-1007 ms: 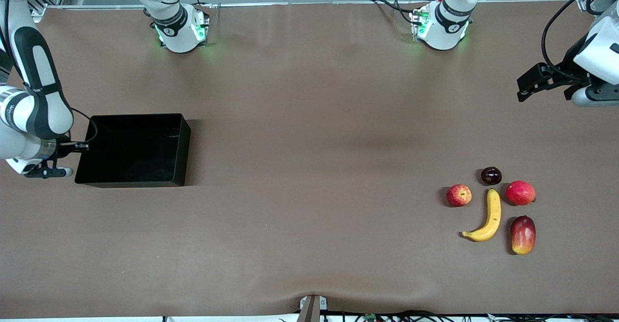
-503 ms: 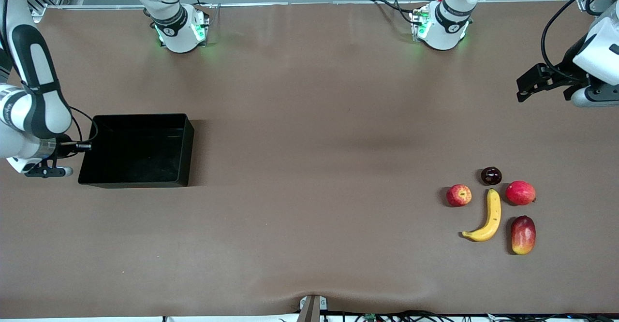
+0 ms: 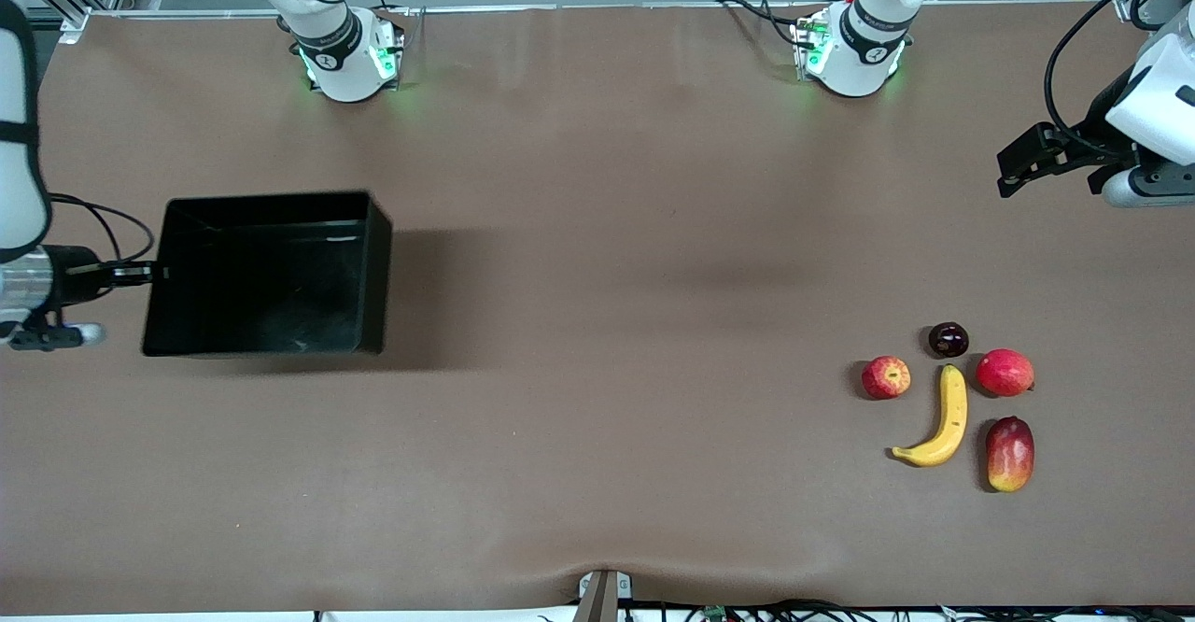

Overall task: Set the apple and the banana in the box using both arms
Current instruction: 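Push the black box toward the fruit with the right gripper, then withdraw the right gripper while the left gripper reaches the red apple, then close the left gripper on the red apple and lift it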

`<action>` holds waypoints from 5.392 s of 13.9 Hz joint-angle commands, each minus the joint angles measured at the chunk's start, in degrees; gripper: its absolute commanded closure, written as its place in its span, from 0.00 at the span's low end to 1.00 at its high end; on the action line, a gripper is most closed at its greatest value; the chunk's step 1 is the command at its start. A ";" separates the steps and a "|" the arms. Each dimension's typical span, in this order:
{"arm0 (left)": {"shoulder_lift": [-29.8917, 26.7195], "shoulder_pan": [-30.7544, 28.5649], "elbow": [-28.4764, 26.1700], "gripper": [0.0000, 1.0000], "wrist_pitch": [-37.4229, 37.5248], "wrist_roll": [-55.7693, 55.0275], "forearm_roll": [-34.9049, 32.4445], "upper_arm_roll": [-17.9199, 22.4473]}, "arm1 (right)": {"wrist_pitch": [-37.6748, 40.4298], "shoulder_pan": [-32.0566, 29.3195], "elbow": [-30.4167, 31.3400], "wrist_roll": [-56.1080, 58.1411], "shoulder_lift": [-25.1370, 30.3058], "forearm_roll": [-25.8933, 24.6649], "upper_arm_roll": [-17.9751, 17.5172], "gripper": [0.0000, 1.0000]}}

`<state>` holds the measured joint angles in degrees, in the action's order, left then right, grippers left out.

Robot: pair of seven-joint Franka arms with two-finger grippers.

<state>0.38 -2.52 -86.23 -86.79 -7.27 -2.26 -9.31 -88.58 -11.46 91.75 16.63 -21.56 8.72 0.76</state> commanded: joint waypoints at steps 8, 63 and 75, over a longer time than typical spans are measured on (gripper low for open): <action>0.41 -0.12 0.28 0.00 -2.41 -0.64 0.15 -0.09 | -10.88 31.12 0.36 -38.47 1.17 7.45 -1.20 1.00; 38.73 -1.52 -8.69 0.38 -43.55 -1.61 -2.40 0.52 | 1.39 15.79 -0.08 -12.24 23.49 -6.35 10.61 0.00; 26.53 3.82 -7.90 1.00 -32.31 -3.52 -3.19 -4.40 | 0.08 7.33 0.01 -12.32 23.58 -6.43 1.97 0.00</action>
<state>30.58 -1.11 -92.96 -121.44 -9.15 -5.33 -13.61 -87.86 -3.01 91.27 4.43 0.99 3.29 4.00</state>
